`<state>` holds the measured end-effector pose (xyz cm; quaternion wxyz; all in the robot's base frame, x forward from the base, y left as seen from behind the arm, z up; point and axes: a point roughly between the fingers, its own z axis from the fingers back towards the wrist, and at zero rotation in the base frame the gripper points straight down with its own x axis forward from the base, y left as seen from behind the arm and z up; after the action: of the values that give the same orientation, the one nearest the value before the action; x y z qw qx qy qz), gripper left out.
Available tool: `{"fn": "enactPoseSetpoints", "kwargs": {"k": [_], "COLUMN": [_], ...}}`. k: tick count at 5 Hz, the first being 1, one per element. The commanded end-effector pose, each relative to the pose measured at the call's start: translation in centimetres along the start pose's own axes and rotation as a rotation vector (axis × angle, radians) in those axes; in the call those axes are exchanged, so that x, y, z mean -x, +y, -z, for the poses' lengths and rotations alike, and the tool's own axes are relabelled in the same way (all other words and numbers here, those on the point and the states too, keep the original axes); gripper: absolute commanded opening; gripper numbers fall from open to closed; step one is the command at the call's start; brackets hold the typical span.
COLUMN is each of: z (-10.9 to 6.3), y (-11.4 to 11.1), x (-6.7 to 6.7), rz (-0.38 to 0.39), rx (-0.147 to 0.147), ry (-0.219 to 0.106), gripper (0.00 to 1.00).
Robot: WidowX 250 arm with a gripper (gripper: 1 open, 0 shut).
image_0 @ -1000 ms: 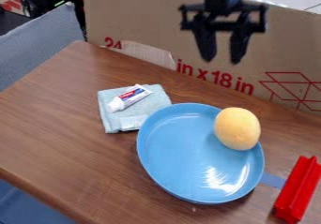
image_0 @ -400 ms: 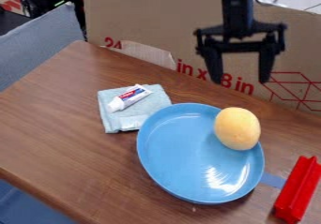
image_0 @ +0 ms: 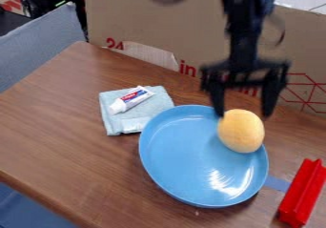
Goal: Move the yellow ball from the blue plate to the table
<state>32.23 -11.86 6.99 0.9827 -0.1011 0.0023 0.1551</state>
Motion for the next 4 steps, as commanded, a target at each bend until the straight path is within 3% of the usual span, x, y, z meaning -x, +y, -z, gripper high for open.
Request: {"fn": "enactPoseSetpoints", "kwargs": {"k": [1,2,3,4], "z": [-1.0,-1.3,-1.5,-0.9], "y": [-1.4,-1.2,-0.1,-0.5], "x": [0.0,0.8,1.1,0.4], "rz": [-0.074,-0.079,-0.107,-0.156], "rx": [0.047,0.020,0.013,0.014], "ry": [-0.071,-0.086,-0.127,-0.137], "gripper": [1.00,1.00,1.00,1.00]}}
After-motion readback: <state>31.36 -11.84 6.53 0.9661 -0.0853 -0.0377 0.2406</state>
